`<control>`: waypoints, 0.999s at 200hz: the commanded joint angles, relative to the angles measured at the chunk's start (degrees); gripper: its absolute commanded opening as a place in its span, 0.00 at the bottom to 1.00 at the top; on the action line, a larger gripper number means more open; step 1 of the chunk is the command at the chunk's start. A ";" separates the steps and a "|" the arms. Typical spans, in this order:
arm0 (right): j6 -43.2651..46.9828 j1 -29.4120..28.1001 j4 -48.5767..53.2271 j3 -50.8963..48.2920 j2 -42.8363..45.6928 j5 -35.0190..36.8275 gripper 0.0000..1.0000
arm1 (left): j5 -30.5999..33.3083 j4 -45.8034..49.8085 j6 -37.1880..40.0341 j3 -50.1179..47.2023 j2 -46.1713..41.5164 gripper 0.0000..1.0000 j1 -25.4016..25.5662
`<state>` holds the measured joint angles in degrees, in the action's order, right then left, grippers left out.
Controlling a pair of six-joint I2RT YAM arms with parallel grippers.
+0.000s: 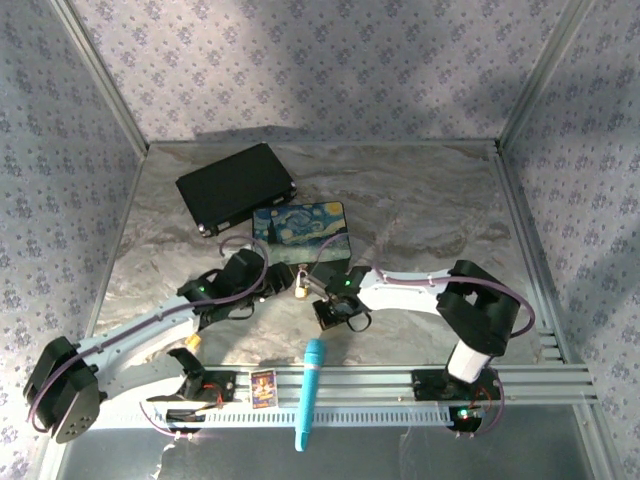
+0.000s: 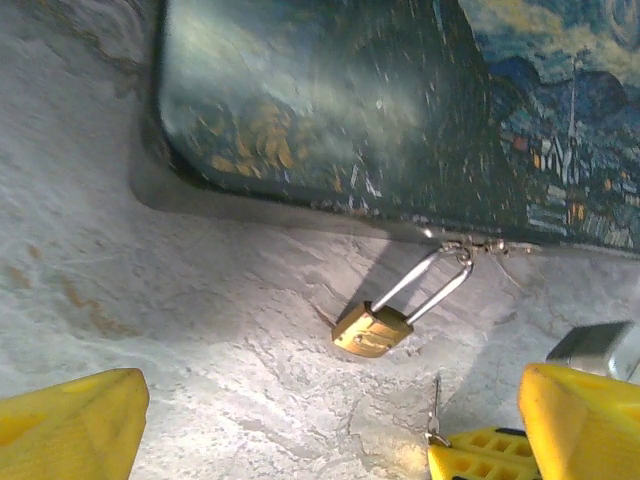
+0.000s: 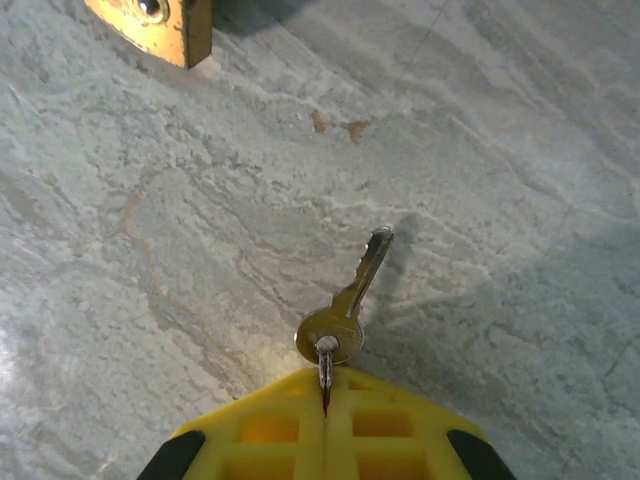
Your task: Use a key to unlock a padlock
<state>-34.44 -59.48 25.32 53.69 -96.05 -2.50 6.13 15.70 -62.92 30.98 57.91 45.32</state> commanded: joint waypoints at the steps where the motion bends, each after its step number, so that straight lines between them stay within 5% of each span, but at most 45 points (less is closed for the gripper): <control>1: 1.75 1.89 -5.93 -2.22 2.97 -7.52 0.02 | 3.73 -14.42 -8.05 -5.36 -2.97 0.90 3.13; 39: 5.21 5.59 -3.53 -0.95 7.81 -12.17 0.02 | 9.49 -26.21 -10.23 -7.79 -1.80 0.82 6.78; 88: 14.64 8.08 8.83 5.64 10.65 -18.25 0.01 | 1.41 -25.51 -7.21 -0.64 8.12 0.75 6.72; 145: 9.29 10.43 5.64 8.31 12.53 -18.63 0.01 | 5.39 -53.70 -38.57 -13.73 11.14 0.83 8.61; 181: 6.32 10.13 0.45 9.98 11.85 -17.26 0.00 | 7.05 -51.42 -45.40 -14.38 6.13 0.99 8.57; 200: 5.88 8.33 -2.18 11.35 11.32 -15.07 0.00 | 6.54 -58.99 -49.48 -16.61 6.83 1.00 8.50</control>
<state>-26.48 -49.34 27.18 62.06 -84.33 -20.08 11.40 -32.99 -103.35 15.99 65.25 53.69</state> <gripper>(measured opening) 0.052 0.994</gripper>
